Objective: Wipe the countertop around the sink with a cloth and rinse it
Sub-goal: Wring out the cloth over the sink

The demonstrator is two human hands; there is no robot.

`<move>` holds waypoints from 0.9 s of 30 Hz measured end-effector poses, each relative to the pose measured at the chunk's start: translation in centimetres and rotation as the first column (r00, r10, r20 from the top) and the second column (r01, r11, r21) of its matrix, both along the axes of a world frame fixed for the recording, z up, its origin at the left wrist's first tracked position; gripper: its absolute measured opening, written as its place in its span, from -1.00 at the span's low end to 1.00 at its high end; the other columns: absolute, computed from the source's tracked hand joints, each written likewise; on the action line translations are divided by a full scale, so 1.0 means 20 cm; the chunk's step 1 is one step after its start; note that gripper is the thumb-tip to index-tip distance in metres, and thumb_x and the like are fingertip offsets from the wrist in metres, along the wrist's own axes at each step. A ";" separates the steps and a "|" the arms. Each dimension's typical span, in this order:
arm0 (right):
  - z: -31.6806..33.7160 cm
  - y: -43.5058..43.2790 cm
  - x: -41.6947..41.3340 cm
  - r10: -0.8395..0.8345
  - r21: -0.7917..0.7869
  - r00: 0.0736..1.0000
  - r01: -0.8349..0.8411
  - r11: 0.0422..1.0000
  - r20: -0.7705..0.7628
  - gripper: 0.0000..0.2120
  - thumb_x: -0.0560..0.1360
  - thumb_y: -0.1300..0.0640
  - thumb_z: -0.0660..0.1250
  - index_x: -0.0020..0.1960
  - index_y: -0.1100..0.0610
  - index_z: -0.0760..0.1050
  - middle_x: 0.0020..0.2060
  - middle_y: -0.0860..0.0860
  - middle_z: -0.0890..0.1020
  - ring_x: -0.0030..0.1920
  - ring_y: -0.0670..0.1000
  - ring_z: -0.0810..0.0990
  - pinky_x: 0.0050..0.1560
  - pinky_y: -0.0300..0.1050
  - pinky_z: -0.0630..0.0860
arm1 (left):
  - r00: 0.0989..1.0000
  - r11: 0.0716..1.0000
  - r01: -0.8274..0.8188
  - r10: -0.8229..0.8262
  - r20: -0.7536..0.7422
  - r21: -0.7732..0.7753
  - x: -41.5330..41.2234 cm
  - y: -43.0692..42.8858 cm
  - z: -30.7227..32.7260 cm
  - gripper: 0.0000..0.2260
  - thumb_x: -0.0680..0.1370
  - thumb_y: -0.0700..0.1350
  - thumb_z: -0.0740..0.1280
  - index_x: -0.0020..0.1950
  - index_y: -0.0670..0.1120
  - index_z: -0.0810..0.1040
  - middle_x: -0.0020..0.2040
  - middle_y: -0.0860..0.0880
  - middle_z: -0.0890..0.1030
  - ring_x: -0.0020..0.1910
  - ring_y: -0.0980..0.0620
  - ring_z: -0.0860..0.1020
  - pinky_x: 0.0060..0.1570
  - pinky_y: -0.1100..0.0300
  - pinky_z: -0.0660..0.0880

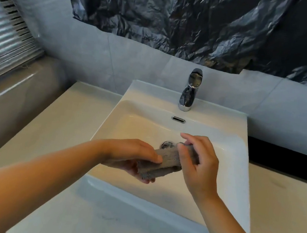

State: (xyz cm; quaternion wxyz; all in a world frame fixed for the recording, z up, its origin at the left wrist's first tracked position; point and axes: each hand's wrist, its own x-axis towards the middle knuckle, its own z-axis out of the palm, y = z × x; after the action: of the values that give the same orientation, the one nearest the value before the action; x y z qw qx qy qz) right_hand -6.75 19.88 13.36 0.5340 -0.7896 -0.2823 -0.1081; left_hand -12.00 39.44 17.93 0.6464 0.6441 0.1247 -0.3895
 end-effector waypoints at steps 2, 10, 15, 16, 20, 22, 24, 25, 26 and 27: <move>0.00 0.03 0.03 -0.012 -0.027 0.999 0.013 1.000 0.048 -0.69 0.54 -0.02 0.20 0.12 0.14 0.58 -0.07 -0.04 0.52 -0.04 -0.17 0.50 -0.13 -0.46 0.42 | 0.998 0.998 0.060 -0.060 -0.011 -0.001 0.04 -0.01 -0.01 -0.61 0.49 -0.04 0.41 0.21 -0.24 0.47 0.05 -0.20 0.57 -0.01 -0.12 0.62 0.01 0.10 0.56; -0.02 0.07 0.18 0.043 -0.285 0.991 -0.006 0.959 0.124 -0.66 0.58 -0.07 0.13 -0.04 0.05 0.63 -0.15 -0.06 0.64 -0.13 -0.14 0.56 -0.15 -0.28 0.48 | 0.919 0.832 0.144 -0.313 0.239 0.536 0.11 -0.03 -0.04 -0.61 0.41 0.17 0.43 -0.08 -0.15 0.54 -0.40 -0.01 0.51 -0.44 0.04 0.46 -0.38 0.24 0.43; -0.01 0.13 0.18 -0.028 -0.554 0.983 -0.079 0.829 -0.181 -0.44 0.60 -0.13 0.10 -0.57 -0.07 0.34 -0.63 -0.10 0.40 -0.50 -0.09 0.42 -0.41 -0.22 0.27 | 0.791 0.627 0.130 -0.533 0.301 0.768 0.13 -0.03 -0.06 -0.77 0.45 0.19 0.37 -0.16 0.06 0.46 -0.28 0.04 0.52 -0.28 0.04 0.48 -0.32 0.21 0.36; -0.01 0.15 0.20 -0.095 -0.570 0.958 -0.080 0.818 -0.271 -0.43 0.60 -0.11 0.11 -0.57 -0.01 0.36 -0.64 -0.08 0.41 -0.52 -0.08 0.41 -0.42 -0.19 0.31 | 0.727 0.537 0.098 -0.613 0.308 0.838 0.14 -0.03 -0.07 -0.76 0.47 0.20 0.33 -0.11 0.04 0.46 -0.24 0.03 0.53 -0.25 0.02 0.49 -0.30 0.18 0.37; -0.04 0.20 0.24 -0.272 -0.511 0.608 -0.261 0.819 -0.746 -0.63 0.52 0.00 0.19 -0.35 0.19 0.51 -0.55 0.07 0.52 -0.54 0.00 0.41 -0.49 -0.24 0.31 | 0.514 0.292 -0.044 -0.814 0.272 0.955 0.16 -0.01 -0.11 -0.66 0.54 0.19 0.22 0.11 -0.05 0.45 -0.09 -0.01 0.52 -0.20 -0.02 0.47 -0.24 0.18 0.30; -0.03 0.20 0.25 -0.309 -0.484 0.440 -0.371 0.793 -0.843 -0.73 0.49 0.06 0.20 -0.32 0.16 0.47 -0.51 0.05 0.48 -0.52 -0.03 0.33 -0.50 -0.30 0.19 | 0.432 0.306 -0.088 -0.846 0.313 0.948 0.16 0.00 -0.15 -0.65 0.56 0.19 0.20 0.11 -0.07 0.45 -0.06 -0.05 0.54 -0.18 -0.06 0.51 -0.25 0.15 0.32; -0.02 0.19 0.26 -0.308 -0.448 0.360 -0.420 0.790 -0.881 -0.75 0.47 0.09 0.19 -0.35 0.14 0.44 -0.52 0.04 0.46 -0.52 -0.06 0.29 -0.48 -0.30 0.14 | 0.418 0.350 -0.136 -0.828 0.374 0.927 0.15 0.01 -0.18 -0.64 0.55 0.19 0.21 0.11 -0.08 0.45 -0.05 -0.08 0.55 -0.19 -0.09 0.53 -0.26 0.14 0.34; -0.01 0.19 0.26 -0.292 -0.432 0.362 -0.405 0.806 -0.885 -0.74 0.47 0.08 0.19 -0.36 0.14 0.45 -0.52 0.04 0.47 -0.53 -0.06 0.29 -0.48 -0.29 0.14 | 0.445 0.365 -0.159 -0.803 0.397 0.917 0.15 0.01 -0.19 -0.64 0.55 0.19 0.22 0.13 -0.07 0.43 -0.05 -0.07 0.56 -0.19 -0.08 0.53 -0.26 0.14 0.36; -0.01 0.19 0.26 -0.262 -0.419 0.407 -0.364 0.832 -0.875 -0.71 0.49 0.05 0.19 -0.36 0.15 0.47 -0.51 0.06 0.50 -0.55 -0.05 0.30 -0.48 -0.28 0.16 | 0.484 0.387 -0.174 -0.767 0.421 0.905 0.15 0.01 -0.19 -0.65 0.54 0.19 0.24 0.15 -0.05 0.41 -0.05 -0.05 0.58 -0.19 -0.06 0.53 -0.26 0.14 0.39; 0.00 0.18 0.25 -0.223 -0.402 0.478 -0.314 0.860 -0.850 -0.67 0.51 0.01 0.18 -0.35 0.13 0.49 -0.50 0.07 0.54 -0.57 -0.05 0.32 -0.50 -0.30 0.18 | 0.526 0.430 -0.171 -0.721 0.451 0.886 0.15 0.02 -0.18 -0.65 0.53 0.18 0.25 0.18 -0.01 0.38 -0.05 -0.02 0.59 -0.20 -0.03 0.53 -0.25 0.15 0.42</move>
State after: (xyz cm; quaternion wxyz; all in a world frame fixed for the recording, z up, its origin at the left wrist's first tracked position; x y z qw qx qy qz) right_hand -1.67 23.53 13.36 0.3765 -0.8340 -0.0090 0.4034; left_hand -8.97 39.75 14.37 0.1240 0.9824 -0.1292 -0.0527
